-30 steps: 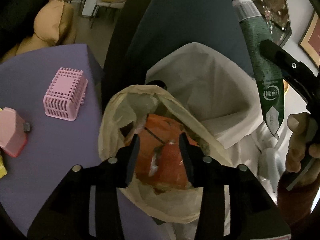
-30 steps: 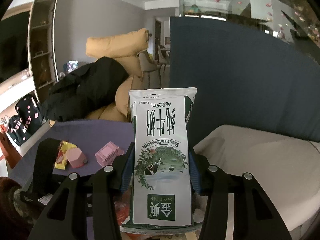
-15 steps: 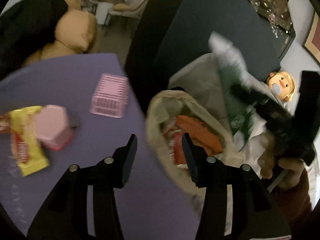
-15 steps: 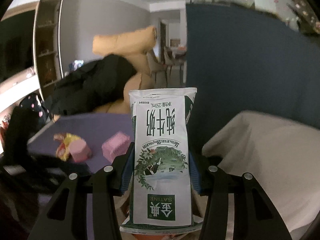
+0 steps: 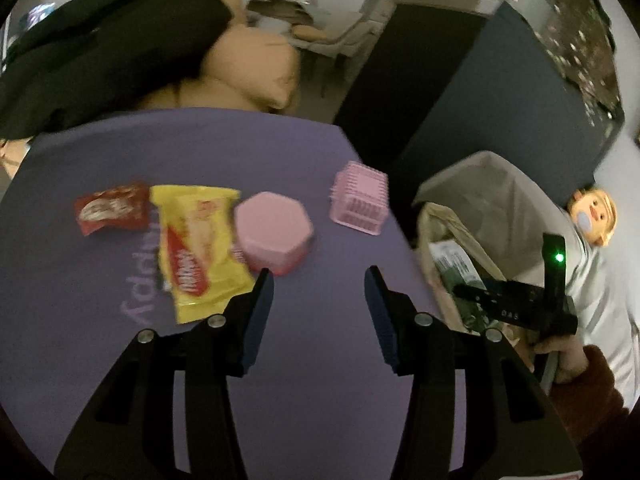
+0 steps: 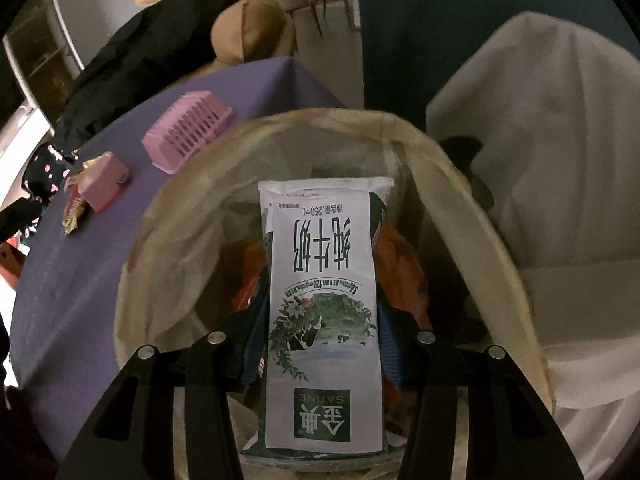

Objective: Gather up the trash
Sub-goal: 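Carry the red packet and milk box to the trash bag and release them, then move both grippers back over the table toward the remaining wrappers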

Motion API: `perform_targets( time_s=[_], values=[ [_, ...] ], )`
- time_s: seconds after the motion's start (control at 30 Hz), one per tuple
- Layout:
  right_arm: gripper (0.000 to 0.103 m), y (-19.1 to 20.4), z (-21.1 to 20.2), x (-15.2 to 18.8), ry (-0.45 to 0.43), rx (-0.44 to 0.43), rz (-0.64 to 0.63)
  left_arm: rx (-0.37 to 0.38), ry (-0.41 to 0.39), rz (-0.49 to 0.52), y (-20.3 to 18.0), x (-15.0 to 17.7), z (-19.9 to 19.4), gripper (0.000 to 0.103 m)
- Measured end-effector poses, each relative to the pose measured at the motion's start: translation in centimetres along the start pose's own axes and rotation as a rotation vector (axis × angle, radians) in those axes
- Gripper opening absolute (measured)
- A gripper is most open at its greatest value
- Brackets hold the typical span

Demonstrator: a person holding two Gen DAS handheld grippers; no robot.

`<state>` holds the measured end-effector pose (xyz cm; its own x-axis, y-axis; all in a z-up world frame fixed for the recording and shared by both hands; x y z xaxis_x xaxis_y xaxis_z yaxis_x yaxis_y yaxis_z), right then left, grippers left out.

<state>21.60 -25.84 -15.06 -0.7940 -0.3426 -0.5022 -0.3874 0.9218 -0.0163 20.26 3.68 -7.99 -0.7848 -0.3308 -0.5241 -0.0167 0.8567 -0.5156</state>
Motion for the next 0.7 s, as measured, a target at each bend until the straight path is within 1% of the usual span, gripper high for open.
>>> perform_targets(
  time_s=[0.07, 0.13, 0.2, 0.33, 0.4, 0.5, 0.6, 0.7],
  values=[
    [0.046, 0.1, -0.1, -0.1, 0.006, 0.003, -0.003, -0.010, -0.008, -0.014, 1.0, -0.2, -0.2, 0.045],
    [0.047, 0.1, -0.6, -0.2, 0.011, 0.034, -0.019, -0.015, -0.015, -0.025, 2.0, -0.5, -0.5, 0.045],
    [0.059, 0.1, -1.8, -0.7, 0.002, 0.092, -0.052, -0.020, -0.026, -0.040, 3.2, -0.8, -0.8, 0.046],
    [0.059, 1.1, -5.0, -2.2, -0.061, 0.133, -0.103, -0.016, -0.053, -0.073, 5.7, -1.4, -1.9, 0.046],
    [0.059, 2.3, -6.2, -3.0, -0.086, 0.126, -0.125, -0.019, -0.075, -0.095, 7.4, -1.9, -2.5, 0.046],
    [0.059, 4.4, -6.8, -4.2, -0.104, 0.111, -0.164, -0.025, -0.112, -0.119, 9.7, -2.5, -3.5, 0.046],
    [0.059, 6.7, -6.9, -5.2, -0.126, 0.105, -0.202, -0.056, -0.146, -0.137, 12.6, -3.5, -4.2, 0.047],
    [0.059, 9.6, -6.1, -6.4, -0.139, 0.051, -0.211, -0.088, -0.157, -0.152, 15.0, -4.1, -4.5, 0.049]
  ],
)
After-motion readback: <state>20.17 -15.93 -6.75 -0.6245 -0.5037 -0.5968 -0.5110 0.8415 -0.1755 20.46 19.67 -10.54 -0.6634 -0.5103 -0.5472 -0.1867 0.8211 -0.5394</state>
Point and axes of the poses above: each gripper's, at about its wrist camera, not at the fingertips, and z roughly the way its jaws point, y to its left, x to its underside, the point moved 8 cm from there along z, roughly the way its jaws point, and after that the axes turned 14 degrees about -z, right-handed, at the moved point
